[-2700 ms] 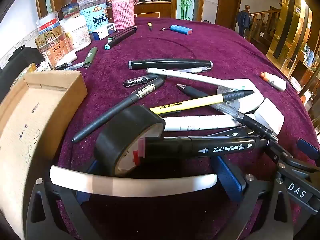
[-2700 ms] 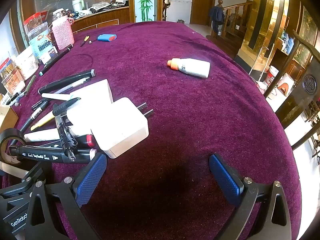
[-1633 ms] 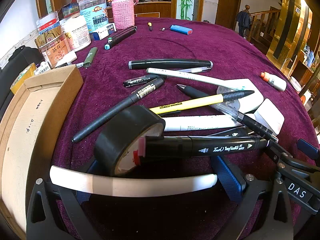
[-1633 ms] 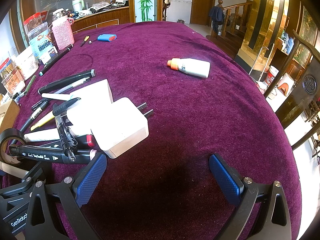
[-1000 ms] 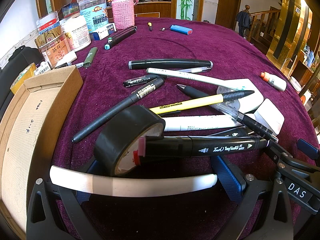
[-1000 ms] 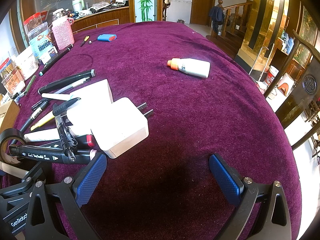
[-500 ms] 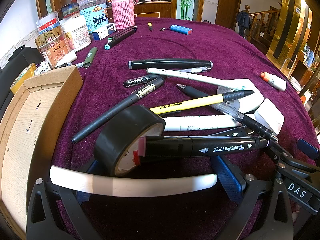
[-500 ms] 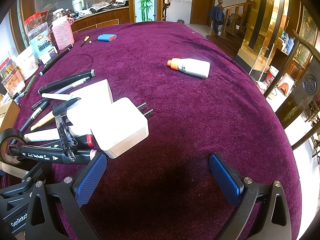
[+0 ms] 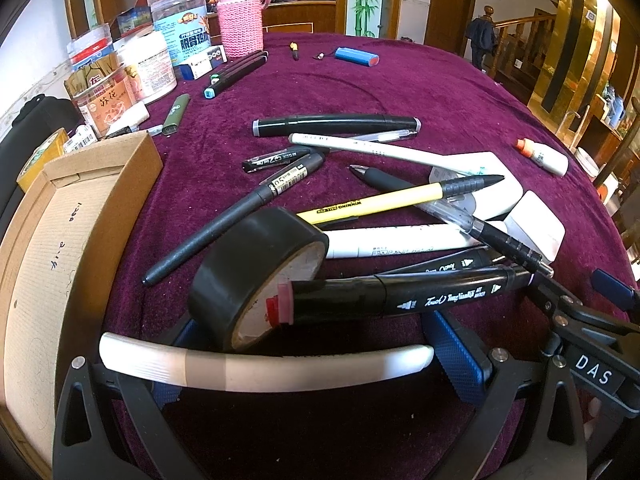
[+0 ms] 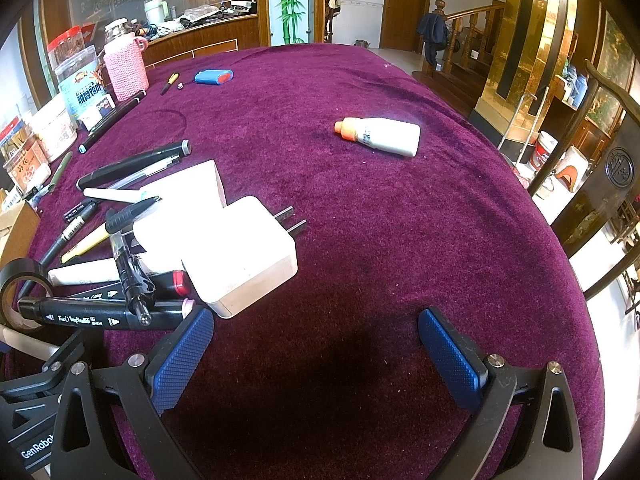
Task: Organize rigid objects
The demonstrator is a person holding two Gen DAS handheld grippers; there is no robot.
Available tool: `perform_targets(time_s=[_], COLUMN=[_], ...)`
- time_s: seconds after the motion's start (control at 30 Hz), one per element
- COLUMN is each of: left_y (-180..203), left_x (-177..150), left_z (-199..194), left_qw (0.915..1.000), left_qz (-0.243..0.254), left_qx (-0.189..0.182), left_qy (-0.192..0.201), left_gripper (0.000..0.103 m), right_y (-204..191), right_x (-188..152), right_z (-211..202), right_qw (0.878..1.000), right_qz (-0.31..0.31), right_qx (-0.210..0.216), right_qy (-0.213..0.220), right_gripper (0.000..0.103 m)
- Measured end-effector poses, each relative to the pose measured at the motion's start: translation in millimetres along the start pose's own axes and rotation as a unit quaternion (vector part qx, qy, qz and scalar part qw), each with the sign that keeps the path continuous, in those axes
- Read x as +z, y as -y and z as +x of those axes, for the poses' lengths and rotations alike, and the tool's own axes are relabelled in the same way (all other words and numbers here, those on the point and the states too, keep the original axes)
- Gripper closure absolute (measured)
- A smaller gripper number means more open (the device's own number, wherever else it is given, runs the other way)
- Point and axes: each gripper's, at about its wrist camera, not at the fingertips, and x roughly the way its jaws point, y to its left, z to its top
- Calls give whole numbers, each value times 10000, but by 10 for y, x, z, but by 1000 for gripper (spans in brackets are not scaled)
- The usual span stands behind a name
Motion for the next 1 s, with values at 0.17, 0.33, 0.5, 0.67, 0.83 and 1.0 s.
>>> perform_targets(time_s=[0.17,0.33,0.5,0.67,0.83,1.0], left_y=[0,1,2,0,-26,5], left_x=[2,-27,-27,-27,-27,-103], left_z=[0,-20,-19,-19,-29,-84], left_qw=[10000,10000,10000,10000,9996,9996], left_qz=[0,-9,-6,1,147,220], left_qx=[0,13,11,3,-119,-26], left_qy=[0,9,7,-2,-203,-197], left_gripper=[0,0,0,0,0,0], right_y=[-1,-3,9,9,10,18], right_x=[1,4,6,-6,63,47], right_z=[1,2,2,-7,-3,-11], right_qw=[10000,10000,10000,10000,9993,9993], right_qz=[0,0,2,-10,-15,-80], right_qx=[0,-1,1,43,36,63], right_qy=[0,0,1,-60,-370,-371], right_gripper=[1,1,1,1,1,1])
